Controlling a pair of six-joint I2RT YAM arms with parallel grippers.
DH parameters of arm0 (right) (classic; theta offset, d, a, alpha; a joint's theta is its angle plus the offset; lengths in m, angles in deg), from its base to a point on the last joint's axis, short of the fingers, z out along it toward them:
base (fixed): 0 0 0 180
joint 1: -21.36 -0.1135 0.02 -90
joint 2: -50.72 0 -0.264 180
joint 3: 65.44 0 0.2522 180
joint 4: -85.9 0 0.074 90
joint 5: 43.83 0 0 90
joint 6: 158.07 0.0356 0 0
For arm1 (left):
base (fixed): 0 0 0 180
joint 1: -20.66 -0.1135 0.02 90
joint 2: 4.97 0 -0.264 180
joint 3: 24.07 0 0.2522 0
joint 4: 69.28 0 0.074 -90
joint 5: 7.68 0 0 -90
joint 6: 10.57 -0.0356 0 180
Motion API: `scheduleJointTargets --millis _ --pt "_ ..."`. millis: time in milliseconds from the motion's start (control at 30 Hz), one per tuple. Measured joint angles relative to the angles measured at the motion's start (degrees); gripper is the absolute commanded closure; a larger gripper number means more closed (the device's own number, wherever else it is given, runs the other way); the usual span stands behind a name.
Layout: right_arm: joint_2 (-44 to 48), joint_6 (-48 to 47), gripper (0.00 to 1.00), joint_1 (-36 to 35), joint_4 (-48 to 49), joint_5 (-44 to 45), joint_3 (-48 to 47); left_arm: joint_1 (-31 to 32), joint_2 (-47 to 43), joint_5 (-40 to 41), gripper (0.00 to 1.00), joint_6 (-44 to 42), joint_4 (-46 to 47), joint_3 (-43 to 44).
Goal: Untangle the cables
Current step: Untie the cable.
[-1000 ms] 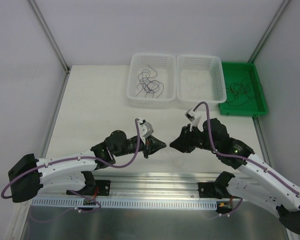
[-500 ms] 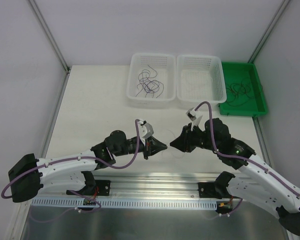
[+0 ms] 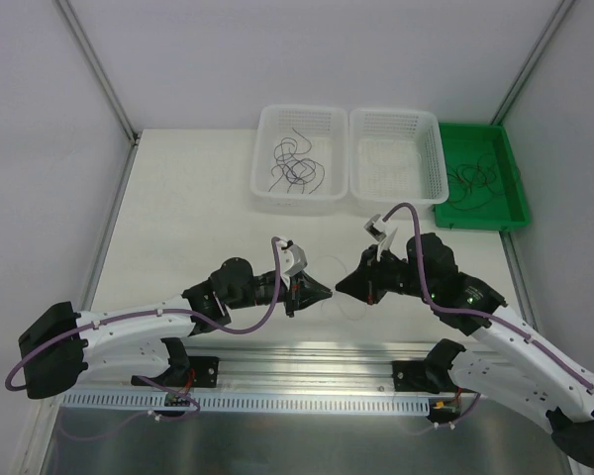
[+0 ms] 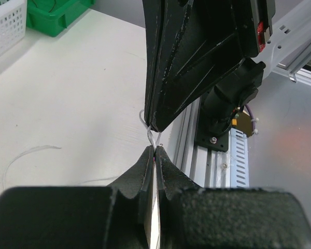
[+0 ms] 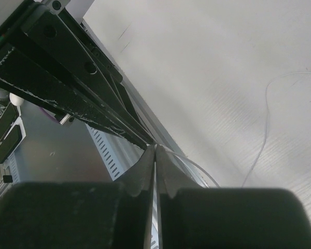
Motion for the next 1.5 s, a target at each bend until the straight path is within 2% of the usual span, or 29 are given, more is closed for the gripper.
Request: scheduleJointTargets --millis 167,333,533,633,667,700,800,933,1067,1267,1500 --pt "-0.8 -1.3 0.99 0.0 0.0 -1.0 0.0 0.0 0.0 0.3 1.0 -0.4 -0.7 0.0" --pt "0.6 -2.1 0.99 0.0 -1.1 1.8 0.0 0.0 -0.6 0.5 1.0 -0.5 -0.7 0.0" --pt "4.5 -2.3 0.99 -0.4 -0.8 4.7 0.0 0.0 -0.9 1.4 0.96 2.8 3.8 -0.4" --pt "3.9 -3.0 0.99 -0.5 -0.5 5.5 0.0 0.0 -1.9 2.0 0.81 4.9 4.5 -2.0" --pt "3.5 -3.5 0.99 -0.3 -0.5 6.1 0.0 0.0 -2.3 1.9 0.62 5.3 4.2 -2.6" --pt "3.1 -4.0 0.99 0.0 -0.6 6.5 0.0 0.0 -2.6 1.9 0.54 5.3 3.6 -3.3" --pt "1.6 -5.8 0.99 0.0 -1.9 6.6 -0.8 0.0 -4.0 1.7 0.41 5.6 -0.5 -3.8" --pt "-0.1 -9.3 0.99 0.0 -4.8 6.3 -2.8 0.0 -7.0 2.3 0.41 3.7 -8.8 -1.5" --pt "-1.0 -11.8 0.99 0.0 -7.1 5.0 -4.5 0.0 -7.2 3.4 0.46 -1.1 -18.1 6.6" --pt "-1.9 -15.1 0.99 0.0 -9.3 1.9 -5.6 0.0 -2.2 0.7 0.51 -8.0 -24.1 15.8" --pt "-1.3 -18.2 0.99 -0.1 -10.9 -0.3 -5.6 0.0 4.5 -3.1 0.59 -13.7 -30.1 18.4"
